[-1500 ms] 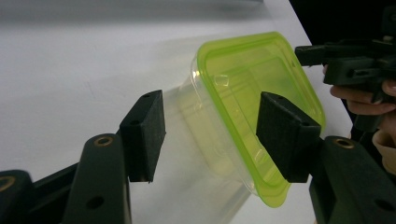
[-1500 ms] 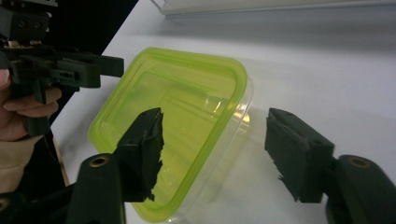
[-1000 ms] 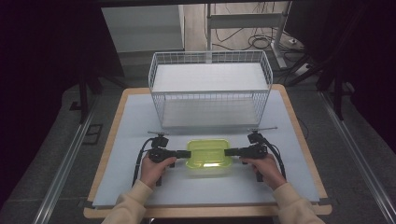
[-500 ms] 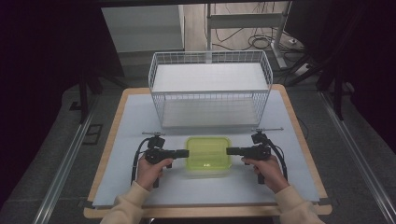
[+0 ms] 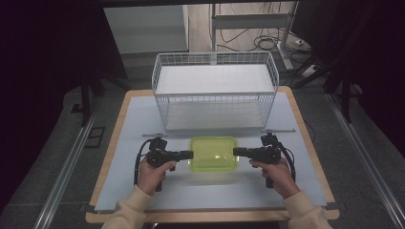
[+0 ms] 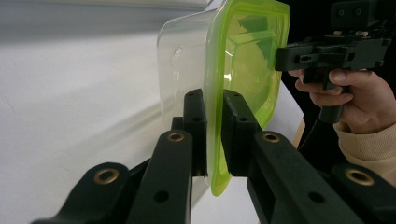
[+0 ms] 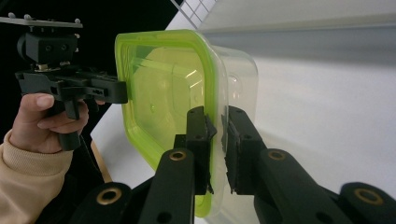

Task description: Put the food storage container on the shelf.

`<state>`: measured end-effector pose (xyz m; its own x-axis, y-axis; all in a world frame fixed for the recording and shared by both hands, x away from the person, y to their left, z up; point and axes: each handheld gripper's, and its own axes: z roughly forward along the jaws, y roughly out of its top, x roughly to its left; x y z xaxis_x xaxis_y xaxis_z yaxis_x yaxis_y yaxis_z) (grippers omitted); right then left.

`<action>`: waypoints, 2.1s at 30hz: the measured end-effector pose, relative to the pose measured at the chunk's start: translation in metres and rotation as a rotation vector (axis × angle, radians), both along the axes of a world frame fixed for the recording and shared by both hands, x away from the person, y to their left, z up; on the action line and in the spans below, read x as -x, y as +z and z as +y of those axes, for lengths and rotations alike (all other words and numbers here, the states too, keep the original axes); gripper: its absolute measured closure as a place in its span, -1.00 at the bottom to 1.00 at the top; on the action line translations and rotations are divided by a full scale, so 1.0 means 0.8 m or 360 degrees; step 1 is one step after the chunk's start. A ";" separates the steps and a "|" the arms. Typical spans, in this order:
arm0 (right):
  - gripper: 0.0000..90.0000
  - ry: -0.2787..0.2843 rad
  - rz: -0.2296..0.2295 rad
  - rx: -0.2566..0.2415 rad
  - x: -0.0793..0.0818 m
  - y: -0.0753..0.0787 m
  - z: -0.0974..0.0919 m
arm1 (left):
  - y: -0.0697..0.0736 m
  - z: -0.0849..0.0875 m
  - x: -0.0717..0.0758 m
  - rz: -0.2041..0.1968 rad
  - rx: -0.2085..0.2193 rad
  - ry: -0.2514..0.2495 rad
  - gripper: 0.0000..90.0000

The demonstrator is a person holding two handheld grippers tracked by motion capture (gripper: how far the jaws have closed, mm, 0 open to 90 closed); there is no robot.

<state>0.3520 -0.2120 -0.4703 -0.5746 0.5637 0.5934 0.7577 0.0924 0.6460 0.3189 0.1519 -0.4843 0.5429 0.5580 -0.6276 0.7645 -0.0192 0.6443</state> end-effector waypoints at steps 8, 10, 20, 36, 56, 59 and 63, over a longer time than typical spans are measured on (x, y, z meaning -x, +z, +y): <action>0.81 -0.0005 -0.0030 0.0003 0.000 0.010 0.003 | 0.008 0.002 -0.002 -0.0020 -0.0003 0.0001 0.82; 0.81 0.0000 -0.0032 -0.0001 0.000 0.013 0.002 | 0.013 0.002 -0.002 -0.0030 0.0002 0.0001 0.82; 0.81 -0.0010 -0.0149 -0.0020 -0.004 0.052 0.004 | 0.055 0.003 -0.010 -0.0114 0.0001 0.0010 0.82; 0.81 -0.0011 -0.0298 0.0017 -0.015 0.126 0.010 | 0.115 0.009 -0.028 -0.0214 0.0033 0.0016 0.82; 0.80 -0.0010 -0.0392 0.0060 -0.031 0.172 0.024 | 0.149 0.020 -0.045 -0.0238 0.0072 0.0027 0.82; 0.80 -0.0015 -0.0384 0.0049 -0.032 0.175 0.024 | 0.152 0.020 -0.046 -0.0241 0.0066 0.0027 0.82; 0.80 -0.0014 -0.0386 0.0043 -0.033 0.181 0.024 | 0.162 0.020 -0.048 -0.0245 0.0067 0.0027 0.82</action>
<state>0.3786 -0.1931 -0.3255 -0.6932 0.5834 0.4233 0.5818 0.1062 0.8064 0.3574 0.1678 -0.3544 0.6254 0.5429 -0.5605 0.6566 0.0220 0.7539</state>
